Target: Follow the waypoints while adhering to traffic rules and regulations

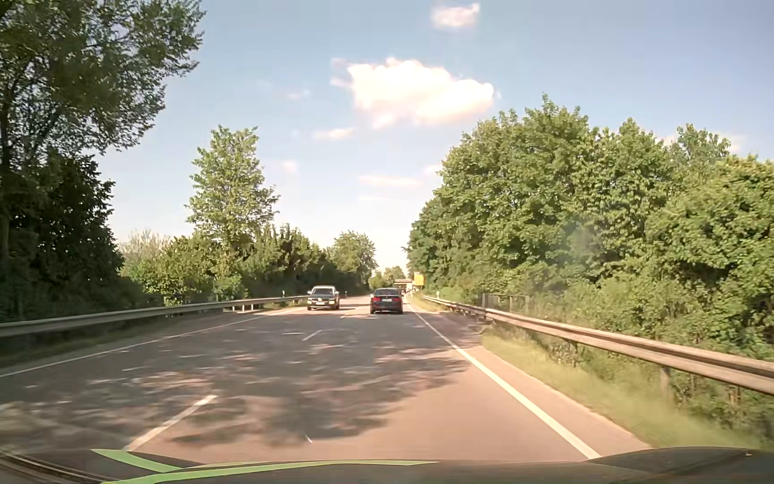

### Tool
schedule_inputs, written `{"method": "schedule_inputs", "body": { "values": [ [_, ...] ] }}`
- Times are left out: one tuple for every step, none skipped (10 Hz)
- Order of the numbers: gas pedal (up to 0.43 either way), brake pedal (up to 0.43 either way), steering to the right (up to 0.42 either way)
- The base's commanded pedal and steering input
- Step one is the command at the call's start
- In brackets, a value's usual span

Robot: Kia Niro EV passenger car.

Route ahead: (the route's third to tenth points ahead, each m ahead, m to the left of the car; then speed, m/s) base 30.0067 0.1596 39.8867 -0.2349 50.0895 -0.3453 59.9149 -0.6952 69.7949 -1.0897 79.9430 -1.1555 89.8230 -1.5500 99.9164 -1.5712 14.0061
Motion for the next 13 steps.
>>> {"method": "schedule_inputs", "body": {
  "values": [
    [0.150,0.000,0.001],
    [0.157,0.000,0.001],
    [0.157,0.000,0.001],
    [0.157,0.000,0.001],
    [0.157,0.000,0.001],
    [0.157,0.000,0.000],
    [0.157,0.000,0.000],
    [0.157,0.000,0.000],
    [0.150,0.000,0.000],
    [0.150,0.000,0.000],
    [0.138,0.000,0.000],
    [0.130,0.000,0.000],
    [0.110,0.000,0.000]
  ]
}}
